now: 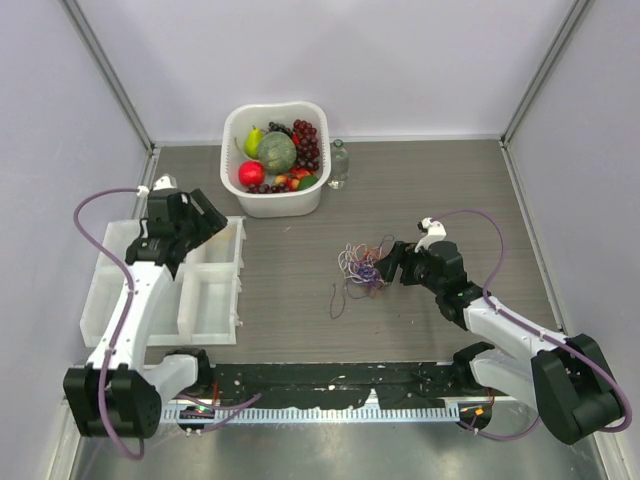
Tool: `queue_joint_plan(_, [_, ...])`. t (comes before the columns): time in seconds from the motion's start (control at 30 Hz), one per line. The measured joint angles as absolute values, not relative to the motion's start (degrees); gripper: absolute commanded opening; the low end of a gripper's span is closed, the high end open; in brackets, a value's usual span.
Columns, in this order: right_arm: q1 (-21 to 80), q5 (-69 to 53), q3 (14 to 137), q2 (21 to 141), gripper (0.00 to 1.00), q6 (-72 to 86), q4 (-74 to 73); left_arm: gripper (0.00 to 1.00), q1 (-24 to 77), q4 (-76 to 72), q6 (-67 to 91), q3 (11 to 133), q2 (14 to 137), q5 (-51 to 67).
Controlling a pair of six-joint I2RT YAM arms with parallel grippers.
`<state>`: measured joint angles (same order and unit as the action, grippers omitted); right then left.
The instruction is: Untangle the cables
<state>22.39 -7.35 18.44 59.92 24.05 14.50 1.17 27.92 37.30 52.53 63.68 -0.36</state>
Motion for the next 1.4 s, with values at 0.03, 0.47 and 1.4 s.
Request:
queue_joint_plan(0.03, [22.39,-7.29,18.44,60.01,0.8,24.05,14.52,0.75,1.32,28.18,37.17,52.56,62.17,0.21])
queue_joint_plan(0.47, [24.97,-8.21,23.73,64.88,0.72,30.02,11.25,0.7,35.73,16.58,33.93,51.68,64.18,8.84])
queue_joint_plan(1.4, [26.79,-5.15,23.57,54.13,0.73,31.68,0.23,0.34,44.99,-3.4,30.37,54.87,96.25,7.27])
